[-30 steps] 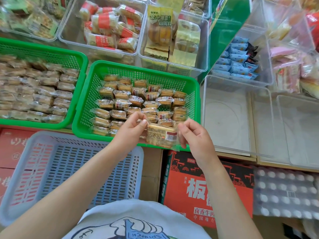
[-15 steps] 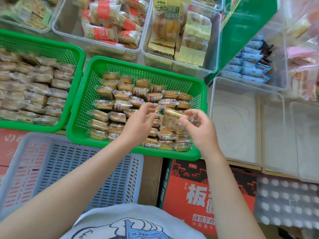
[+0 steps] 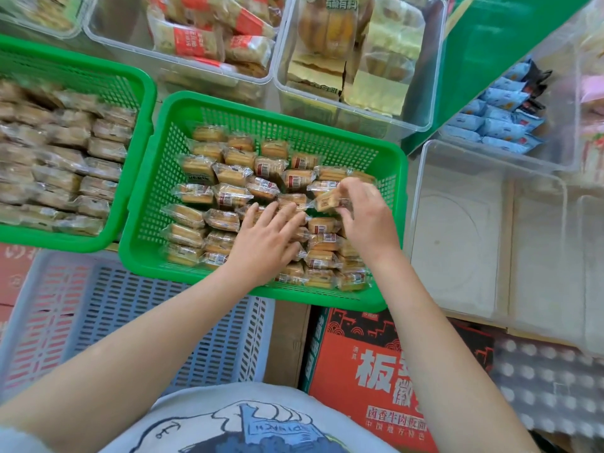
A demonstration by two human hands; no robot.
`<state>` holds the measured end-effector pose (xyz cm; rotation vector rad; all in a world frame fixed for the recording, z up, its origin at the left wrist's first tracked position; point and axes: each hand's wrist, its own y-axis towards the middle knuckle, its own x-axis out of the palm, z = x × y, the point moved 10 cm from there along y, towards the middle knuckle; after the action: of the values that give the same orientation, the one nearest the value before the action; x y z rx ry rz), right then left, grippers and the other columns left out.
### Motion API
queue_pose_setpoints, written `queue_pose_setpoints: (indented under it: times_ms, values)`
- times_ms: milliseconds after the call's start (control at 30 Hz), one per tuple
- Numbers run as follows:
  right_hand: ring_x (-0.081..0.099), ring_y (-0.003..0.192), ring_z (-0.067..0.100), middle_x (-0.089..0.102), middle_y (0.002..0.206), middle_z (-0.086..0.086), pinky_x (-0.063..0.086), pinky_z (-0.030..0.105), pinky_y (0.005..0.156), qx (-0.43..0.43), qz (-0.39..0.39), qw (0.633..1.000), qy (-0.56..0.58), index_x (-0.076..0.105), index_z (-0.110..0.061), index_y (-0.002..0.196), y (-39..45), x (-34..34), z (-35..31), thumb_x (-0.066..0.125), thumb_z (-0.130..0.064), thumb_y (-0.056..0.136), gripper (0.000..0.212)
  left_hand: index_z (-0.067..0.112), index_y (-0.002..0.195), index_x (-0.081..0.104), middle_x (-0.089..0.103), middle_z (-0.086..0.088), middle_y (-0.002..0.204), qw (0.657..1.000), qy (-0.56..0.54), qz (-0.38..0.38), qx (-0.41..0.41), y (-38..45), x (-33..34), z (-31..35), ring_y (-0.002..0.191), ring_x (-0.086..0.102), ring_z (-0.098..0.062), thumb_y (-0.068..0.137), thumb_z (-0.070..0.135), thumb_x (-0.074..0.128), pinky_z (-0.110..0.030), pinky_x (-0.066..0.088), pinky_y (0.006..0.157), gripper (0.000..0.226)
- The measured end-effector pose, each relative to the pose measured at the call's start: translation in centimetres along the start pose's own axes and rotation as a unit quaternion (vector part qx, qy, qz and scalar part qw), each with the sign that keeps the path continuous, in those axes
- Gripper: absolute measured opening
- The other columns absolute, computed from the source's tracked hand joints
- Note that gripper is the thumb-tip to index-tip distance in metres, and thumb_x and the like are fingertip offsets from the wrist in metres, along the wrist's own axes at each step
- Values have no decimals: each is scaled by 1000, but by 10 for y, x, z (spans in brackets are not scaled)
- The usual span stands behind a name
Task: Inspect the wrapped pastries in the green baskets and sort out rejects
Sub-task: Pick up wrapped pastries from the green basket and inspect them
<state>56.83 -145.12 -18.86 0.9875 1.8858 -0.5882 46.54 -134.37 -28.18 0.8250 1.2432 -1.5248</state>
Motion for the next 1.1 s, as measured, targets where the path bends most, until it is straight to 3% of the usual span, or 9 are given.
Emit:
queue_pose_setpoints:
  times_ms: [67,167,300,500,633,767,900,1000,1100]
  values:
    - [58,100,27,64,101,8,51,43,87,-46,-5,998,-37,60,-8,98,1,12,-6,66,3,86,18,28,158,24,27,-2,164,1000,8,0,-7,3,-4,0,150,24,-29,104,51,31,-55,12,121,60]
    - [55,112,34,57,119,17,55,46,87,-15,-46,995,-83,66,-1,102,-1,38,7,62,6,89,16,26,156,28,33,-5,160,1000,23,2,-7,9,-9,2,145,29,-32,103,48,34,-56,18,118,58]
    - [56,111,40,64,108,19,51,55,88,-40,-77,988,-127,73,-1,105,-10,56,7,62,11,82,28,20,156,27,31,-9,161,1000,17,17,-10,15,-17,6,149,23,-31,102,43,39,-54,18,119,60]
    - [55,100,29,64,101,10,51,43,85,29,-14,996,-81,69,-4,108,-24,30,17,62,-3,92,18,25,161,7,0,3,169,998,17,-15,65,20,-12,24,155,-5,-22,105,46,27,-48,12,123,63]
    - [57,104,30,58,115,13,47,38,85,94,-62,992,-61,62,-2,120,-32,48,29,58,-7,96,25,29,161,6,-1,9,168,998,-6,-38,53,21,-3,16,155,-10,-16,106,50,25,-48,8,124,62]
    - [56,85,30,57,102,12,37,33,66,110,-47,991,-52,59,-3,99,-31,48,29,54,-2,96,6,33,160,11,3,12,168,998,-44,-35,39,22,-3,13,155,-8,-13,105,51,30,-47,6,124,61]
    - [53,80,21,54,95,3,33,29,64,132,-52,990,-3,55,-10,101,-36,39,31,46,-5,100,10,35,160,10,2,14,168,997,-46,-47,32,24,-2,12,154,-8,-12,103,51,37,-47,6,123,65]
    - [57,78,22,57,87,-2,50,39,65,184,-62,977,83,49,-20,100,-44,32,47,45,-14,103,9,36,160,8,0,14,168,997,-48,-56,30,26,-1,12,154,-9,-12,103,50,39,-48,7,124,66]
    - [63,93,17,60,103,-8,57,45,82,237,-66,951,189,50,-33,89,-53,23,59,52,-19,101,18,36,160,8,0,14,168,996,-52,-61,34,27,-1,12,154,-11,-12,103,49,39,-49,6,124,66]
